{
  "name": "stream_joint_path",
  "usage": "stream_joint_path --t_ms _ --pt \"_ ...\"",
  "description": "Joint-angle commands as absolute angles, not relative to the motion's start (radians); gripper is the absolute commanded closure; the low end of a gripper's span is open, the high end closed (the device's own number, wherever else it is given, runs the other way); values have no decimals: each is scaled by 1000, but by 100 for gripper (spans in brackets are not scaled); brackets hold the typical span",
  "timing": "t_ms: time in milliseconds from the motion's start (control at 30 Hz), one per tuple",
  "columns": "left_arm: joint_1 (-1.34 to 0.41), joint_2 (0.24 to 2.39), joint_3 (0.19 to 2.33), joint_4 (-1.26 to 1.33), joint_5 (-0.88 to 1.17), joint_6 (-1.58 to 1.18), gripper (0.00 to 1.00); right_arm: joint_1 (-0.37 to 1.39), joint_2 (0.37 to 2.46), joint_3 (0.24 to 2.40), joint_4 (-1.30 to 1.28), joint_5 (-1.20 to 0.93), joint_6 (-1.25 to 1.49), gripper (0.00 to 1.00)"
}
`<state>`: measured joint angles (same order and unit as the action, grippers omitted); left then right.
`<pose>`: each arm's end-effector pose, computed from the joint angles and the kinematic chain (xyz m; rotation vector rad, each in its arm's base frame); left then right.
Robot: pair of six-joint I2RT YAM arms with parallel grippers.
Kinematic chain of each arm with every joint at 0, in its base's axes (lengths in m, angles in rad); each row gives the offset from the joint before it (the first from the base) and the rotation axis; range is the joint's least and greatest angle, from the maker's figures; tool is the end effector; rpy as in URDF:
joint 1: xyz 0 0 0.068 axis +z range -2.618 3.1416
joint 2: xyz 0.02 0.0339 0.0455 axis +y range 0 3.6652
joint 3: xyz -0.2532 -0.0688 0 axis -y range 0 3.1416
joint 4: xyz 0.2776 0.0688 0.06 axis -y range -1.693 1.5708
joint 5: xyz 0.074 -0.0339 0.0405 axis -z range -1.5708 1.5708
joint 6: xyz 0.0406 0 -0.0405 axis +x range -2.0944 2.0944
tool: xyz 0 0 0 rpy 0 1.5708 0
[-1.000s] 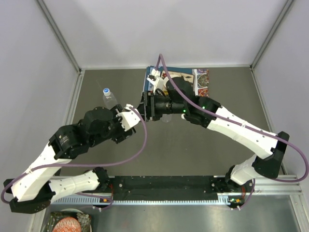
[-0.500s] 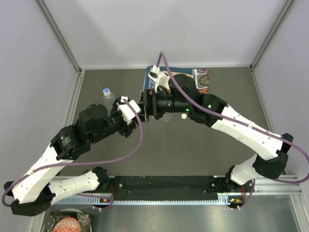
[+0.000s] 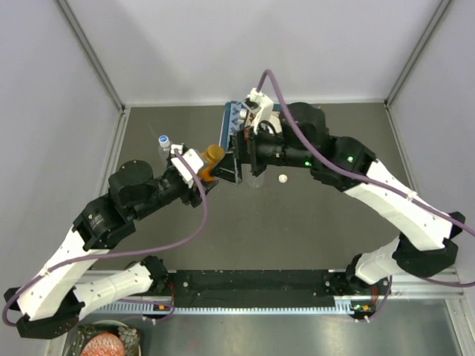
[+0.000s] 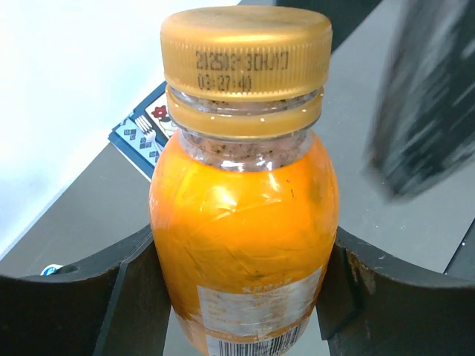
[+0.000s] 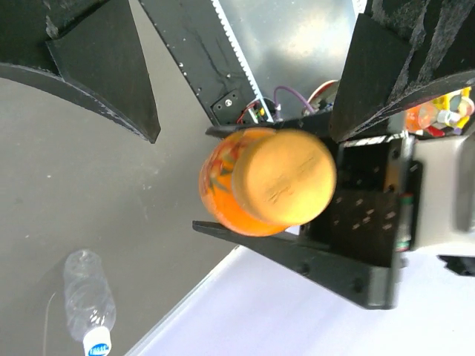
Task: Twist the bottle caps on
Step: Screw the bottle cap onto the plastic bottle.
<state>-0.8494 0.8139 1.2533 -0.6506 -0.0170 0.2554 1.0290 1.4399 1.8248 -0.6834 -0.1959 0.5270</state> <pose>0.1220 -0.1376 0.4459 0.9343 1.5393 -0.4113 0.1637 0.2872 0.4909 -0.6558 1.9563 1.2108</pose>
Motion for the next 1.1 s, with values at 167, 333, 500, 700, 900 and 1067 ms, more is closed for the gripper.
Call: stream_joint_path --t_ms 167,333,500,700,900,1067 --pt "-798 761 1233 -586 -6 186 88 1022 1214 1849 -827 -152 276 1" --pt "-788 680 1191 -465 194 176 87 1023 1053 1634 -697 -183 31 1" --pt "-788 667 1155 -344 469 94 88 1022 934 1532 -496 -286 -129 1" --pt "-778 704 1066 -195 768 -49 89 1022 1032 1632 -377 -513 -187 1" --pt "-764 732 1011 -75 890 -132 90 1022 1115 1695 -296 -672 -186 3" --pt "-761 747 1011 -54 897 -129 91 1020 1199 1717 -265 -753 -132 7"
